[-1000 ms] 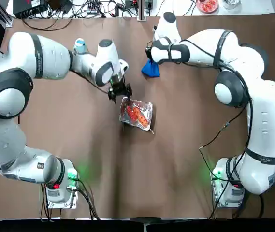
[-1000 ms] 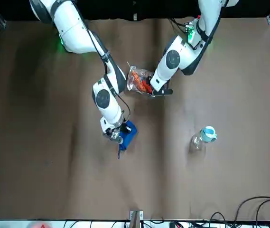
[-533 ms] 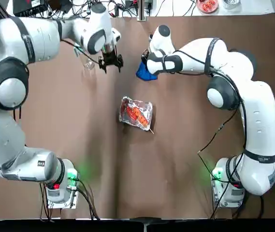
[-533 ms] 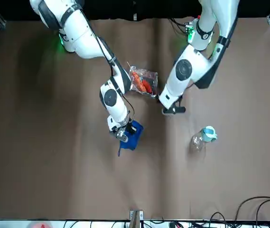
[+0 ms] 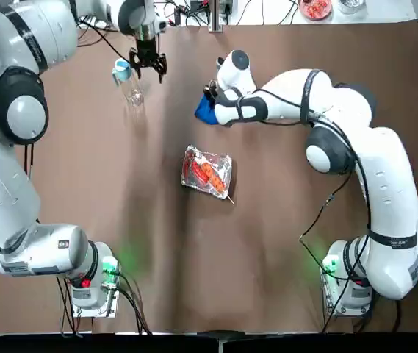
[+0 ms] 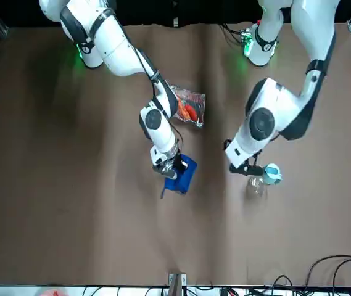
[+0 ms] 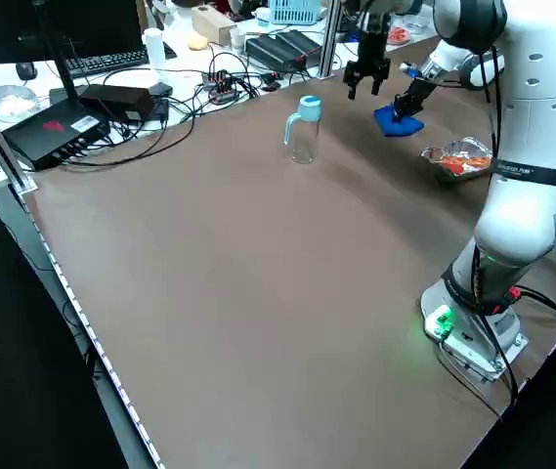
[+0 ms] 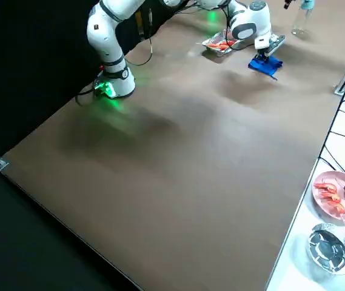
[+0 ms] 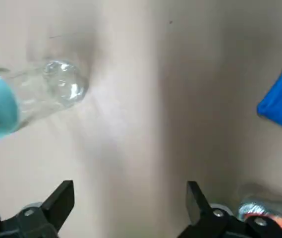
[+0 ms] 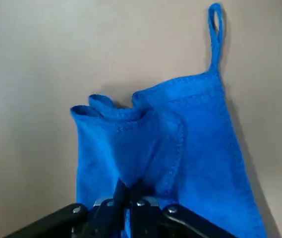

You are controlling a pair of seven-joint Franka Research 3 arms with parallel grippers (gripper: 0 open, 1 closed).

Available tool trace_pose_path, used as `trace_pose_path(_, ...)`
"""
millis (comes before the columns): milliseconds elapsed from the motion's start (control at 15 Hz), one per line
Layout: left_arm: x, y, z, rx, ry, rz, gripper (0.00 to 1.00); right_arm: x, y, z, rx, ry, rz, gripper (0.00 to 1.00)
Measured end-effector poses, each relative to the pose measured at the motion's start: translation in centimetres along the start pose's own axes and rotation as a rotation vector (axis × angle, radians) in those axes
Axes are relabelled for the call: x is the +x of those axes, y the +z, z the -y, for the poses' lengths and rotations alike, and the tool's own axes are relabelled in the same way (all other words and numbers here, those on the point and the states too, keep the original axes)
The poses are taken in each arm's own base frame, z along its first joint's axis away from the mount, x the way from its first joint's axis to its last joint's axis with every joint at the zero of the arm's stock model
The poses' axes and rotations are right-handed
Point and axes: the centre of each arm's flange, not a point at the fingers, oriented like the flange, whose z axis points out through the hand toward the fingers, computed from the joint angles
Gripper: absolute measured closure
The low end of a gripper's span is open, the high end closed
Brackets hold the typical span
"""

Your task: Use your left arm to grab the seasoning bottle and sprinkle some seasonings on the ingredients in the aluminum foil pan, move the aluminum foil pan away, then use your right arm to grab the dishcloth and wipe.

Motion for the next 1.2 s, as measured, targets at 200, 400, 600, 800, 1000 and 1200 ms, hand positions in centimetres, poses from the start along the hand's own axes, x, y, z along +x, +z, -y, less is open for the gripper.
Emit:
trace_pose_path(200, 0.8, -2.6, 6.3, 0.019, 0.062, 0.082, 0.00, -4.2, 1.4, 2.0, 0.067, -0.035, -0.013, 0.94)
trace_pose_path(400, 0.4, -4.5, 9.0, 0.072, 0.078, 0.120, 0.00, -5.7, 1.7, 2.8, 0.077, -0.052, -0.008, 0.94)
trace_pose_path(600, -0.3, -8.3, 9.8, 0.099, 0.058, 0.068, 0.00, -4.7, 1.7, 2.4, 0.062, -0.044, -0.011, 0.94)
trace_pose_path(800, -1.9, -13.0, 12.3, 0.098, -0.013, 0.007, 0.00, -1.3, 1.0, 1.2, -0.011, -0.031, 0.013, 0.94)
trace_pose_path(1000, -4.1, -17.0, 14.5, -0.015, -0.090, -0.032, 0.00, 4.1, -0.5, -1.6, -0.133, -0.025, 0.079, 0.94)
trace_pose_path(1200, -7.0, -20.8, 15.9, -0.086, -0.115, -0.080, 0.00, 8.2, -1.4, -4.2, -0.156, -0.014, 0.129, 0.94)
